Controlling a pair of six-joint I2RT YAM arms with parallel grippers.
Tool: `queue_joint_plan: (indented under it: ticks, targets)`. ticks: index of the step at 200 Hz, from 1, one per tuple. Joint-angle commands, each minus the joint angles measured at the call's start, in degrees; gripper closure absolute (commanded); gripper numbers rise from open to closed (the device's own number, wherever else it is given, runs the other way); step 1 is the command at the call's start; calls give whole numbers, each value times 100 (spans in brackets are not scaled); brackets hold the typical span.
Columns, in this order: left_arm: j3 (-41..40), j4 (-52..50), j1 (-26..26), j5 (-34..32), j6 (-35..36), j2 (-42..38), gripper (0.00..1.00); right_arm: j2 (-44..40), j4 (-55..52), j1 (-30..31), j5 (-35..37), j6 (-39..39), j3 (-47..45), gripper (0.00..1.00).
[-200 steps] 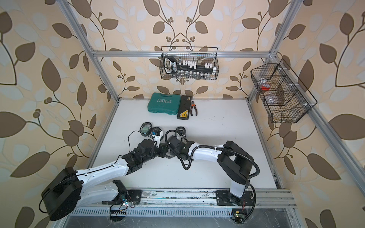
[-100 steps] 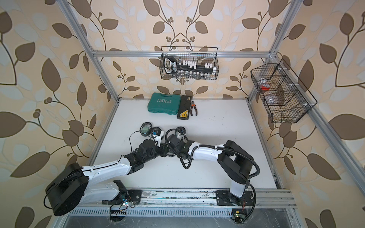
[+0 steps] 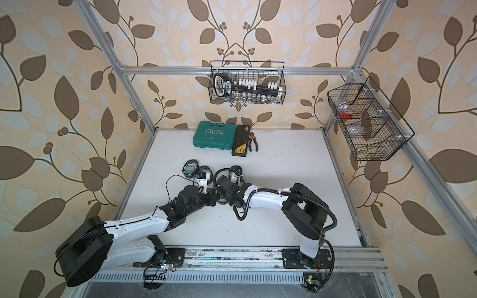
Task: Pack away charging kits
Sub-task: Place the charging cable in the storage bag.
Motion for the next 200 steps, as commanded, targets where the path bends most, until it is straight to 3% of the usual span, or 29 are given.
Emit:
queue_joint_plan:
  ticks: [1, 16, 40, 83, 170, 200]
  targets:
    - [-56, 293, 43, 1, -118, -109, 100, 174, -253, 73, 199, 229, 306, 100]
    - [-119, 340, 43, -6, -122, -172, 100, 219, -255, 64, 157, 225, 341, 100]
    - [-128, 345, 43, 20, -111, -190, 100, 262, -242, 64, 119, 173, 383, 84]
    - [-117, 368, 38, 57, -134, -146, 100, 212, -138, 61, 77, 56, 320, 73]
    - [-116, 341, 43, -358, -303, 105, 100, -584, 198, -327, 36, -344, -515, 48]
    - [-18, 143, 47, -489, -222, 42, 100, -911, 167, -380, 188, -471, -713, 46]
